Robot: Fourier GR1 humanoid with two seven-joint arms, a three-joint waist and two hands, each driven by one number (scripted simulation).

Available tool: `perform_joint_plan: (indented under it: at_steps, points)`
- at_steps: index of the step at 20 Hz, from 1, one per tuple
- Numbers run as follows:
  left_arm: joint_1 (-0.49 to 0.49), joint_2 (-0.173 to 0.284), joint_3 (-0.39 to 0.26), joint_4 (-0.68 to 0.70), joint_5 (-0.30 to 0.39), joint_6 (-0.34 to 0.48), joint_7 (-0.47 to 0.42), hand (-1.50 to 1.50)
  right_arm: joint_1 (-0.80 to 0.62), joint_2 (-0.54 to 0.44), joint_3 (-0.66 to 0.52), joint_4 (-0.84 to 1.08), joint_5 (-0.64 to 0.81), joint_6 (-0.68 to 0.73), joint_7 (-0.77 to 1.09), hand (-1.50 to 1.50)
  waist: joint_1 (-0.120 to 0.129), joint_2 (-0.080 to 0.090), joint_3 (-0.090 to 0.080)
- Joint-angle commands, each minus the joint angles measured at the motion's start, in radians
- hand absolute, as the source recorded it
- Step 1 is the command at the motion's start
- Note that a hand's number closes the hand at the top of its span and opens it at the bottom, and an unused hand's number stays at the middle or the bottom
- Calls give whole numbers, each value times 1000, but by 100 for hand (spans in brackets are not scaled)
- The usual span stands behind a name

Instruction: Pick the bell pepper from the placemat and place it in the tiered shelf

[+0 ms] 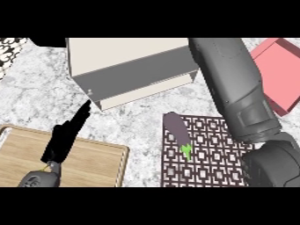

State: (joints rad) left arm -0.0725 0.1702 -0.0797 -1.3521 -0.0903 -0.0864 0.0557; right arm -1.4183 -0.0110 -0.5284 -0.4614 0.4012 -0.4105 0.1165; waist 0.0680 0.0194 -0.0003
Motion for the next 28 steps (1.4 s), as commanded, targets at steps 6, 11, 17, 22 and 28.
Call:
perform_joint_plan:
  at_steps: [6, 11, 17, 22, 28]
  points:
    - [40, 16, 36, -1, 16, 2, -10, 0, 76, -156, -68, -84, -21, -180, 2, -150, -69, -22, 1]
    - [54, -5, 37, 0, 8, 21, -10, 0, 209, -225, -41, -181, -45, -63, 62, -150, -88, -28, 0]
    - [78, 15, 45, -41, 7, 11, 16, 0, 426, -308, -8, -397, -118, 189, 24, -150, -90, -30, 1]
    - [87, 3, 31, -93, 6, 1, 47, 0, 564, -369, 0, -538, -185, 299, 52, -150, -77, -25, 0]
    - [67, 4, 52, -69, 14, -24, 21, 0, 625, -443, 16, -554, -243, 364, 45, -150, -64, -19, 0]
